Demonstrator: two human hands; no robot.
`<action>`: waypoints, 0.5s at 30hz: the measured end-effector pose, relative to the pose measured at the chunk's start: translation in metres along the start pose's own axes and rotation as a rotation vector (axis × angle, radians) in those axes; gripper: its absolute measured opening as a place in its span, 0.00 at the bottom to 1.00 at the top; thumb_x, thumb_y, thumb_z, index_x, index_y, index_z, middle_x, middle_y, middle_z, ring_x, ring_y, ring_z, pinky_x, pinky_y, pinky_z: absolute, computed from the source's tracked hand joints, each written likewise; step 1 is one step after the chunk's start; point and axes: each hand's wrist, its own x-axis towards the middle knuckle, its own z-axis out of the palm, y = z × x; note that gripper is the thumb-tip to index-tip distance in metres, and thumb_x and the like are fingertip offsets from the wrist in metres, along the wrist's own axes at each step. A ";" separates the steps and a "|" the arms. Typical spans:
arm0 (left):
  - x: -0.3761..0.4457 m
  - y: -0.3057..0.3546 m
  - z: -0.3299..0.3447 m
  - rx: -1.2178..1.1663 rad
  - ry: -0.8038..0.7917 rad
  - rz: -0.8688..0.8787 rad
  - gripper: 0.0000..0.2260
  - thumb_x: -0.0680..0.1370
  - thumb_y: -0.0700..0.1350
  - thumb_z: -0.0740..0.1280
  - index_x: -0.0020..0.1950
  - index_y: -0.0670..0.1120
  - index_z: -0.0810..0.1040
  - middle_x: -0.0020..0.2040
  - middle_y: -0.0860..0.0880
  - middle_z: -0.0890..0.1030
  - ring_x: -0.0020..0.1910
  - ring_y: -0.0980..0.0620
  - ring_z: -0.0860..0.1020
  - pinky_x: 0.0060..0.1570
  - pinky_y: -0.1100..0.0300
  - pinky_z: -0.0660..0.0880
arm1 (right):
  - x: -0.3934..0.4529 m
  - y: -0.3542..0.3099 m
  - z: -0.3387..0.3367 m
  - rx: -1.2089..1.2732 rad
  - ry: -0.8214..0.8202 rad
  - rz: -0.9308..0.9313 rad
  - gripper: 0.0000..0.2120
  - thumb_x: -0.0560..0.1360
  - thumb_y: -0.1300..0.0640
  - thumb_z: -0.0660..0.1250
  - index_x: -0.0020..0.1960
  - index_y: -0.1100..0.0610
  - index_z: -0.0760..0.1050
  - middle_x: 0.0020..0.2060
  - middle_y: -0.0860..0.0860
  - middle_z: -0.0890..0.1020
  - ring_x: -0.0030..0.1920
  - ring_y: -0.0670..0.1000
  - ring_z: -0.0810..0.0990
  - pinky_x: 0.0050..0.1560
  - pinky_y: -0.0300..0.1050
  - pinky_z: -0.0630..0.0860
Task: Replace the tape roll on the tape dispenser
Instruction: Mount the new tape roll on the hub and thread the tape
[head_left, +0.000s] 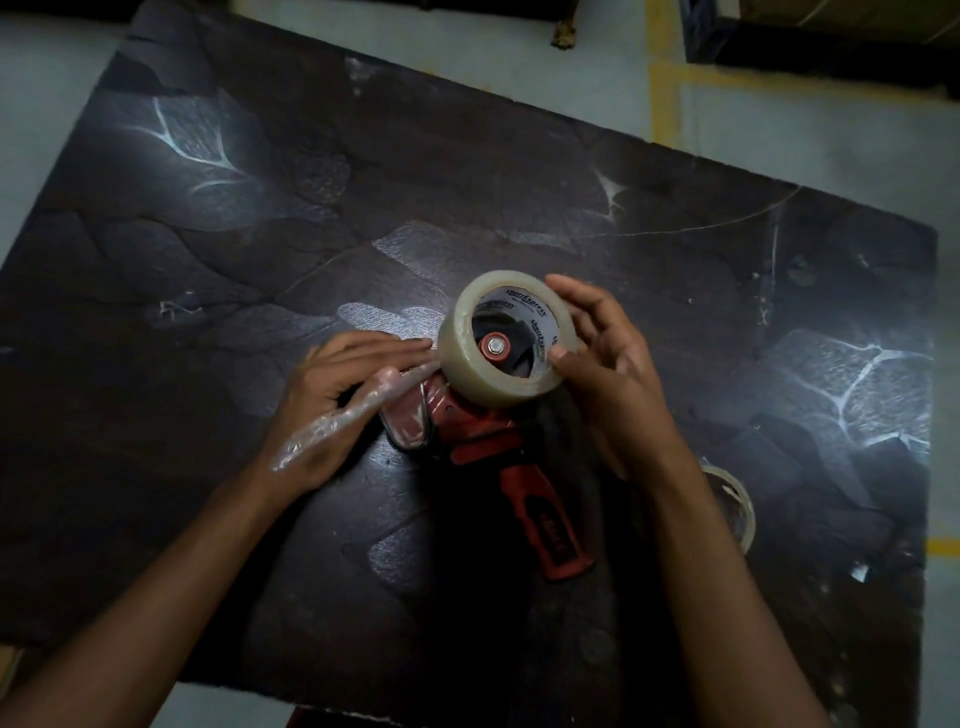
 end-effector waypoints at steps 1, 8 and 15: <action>0.000 -0.001 0.001 0.000 0.012 -0.001 0.19 0.89 0.59 0.60 0.68 0.50 0.85 0.67 0.55 0.85 0.70 0.52 0.80 0.73 0.49 0.73 | 0.003 0.000 0.000 0.011 0.003 0.013 0.27 0.76 0.69 0.66 0.75 0.62 0.70 0.67 0.59 0.82 0.67 0.56 0.81 0.68 0.51 0.78; 0.012 0.011 0.011 -0.413 0.032 -0.134 0.22 0.89 0.45 0.60 0.84 0.47 0.66 0.69 0.44 0.85 0.68 0.52 0.84 0.70 0.58 0.77 | 0.009 -0.006 0.004 -0.119 -0.014 -0.067 0.24 0.76 0.69 0.64 0.72 0.61 0.73 0.68 0.57 0.81 0.70 0.54 0.80 0.72 0.52 0.76; 0.030 0.017 0.016 -0.407 -0.035 -0.077 0.23 0.83 0.54 0.71 0.78 0.52 0.75 0.74 0.59 0.81 0.75 0.54 0.79 0.72 0.62 0.74 | 0.002 -0.010 0.003 -0.294 -0.106 -0.128 0.26 0.79 0.78 0.63 0.74 0.65 0.72 0.68 0.53 0.81 0.71 0.47 0.80 0.69 0.44 0.77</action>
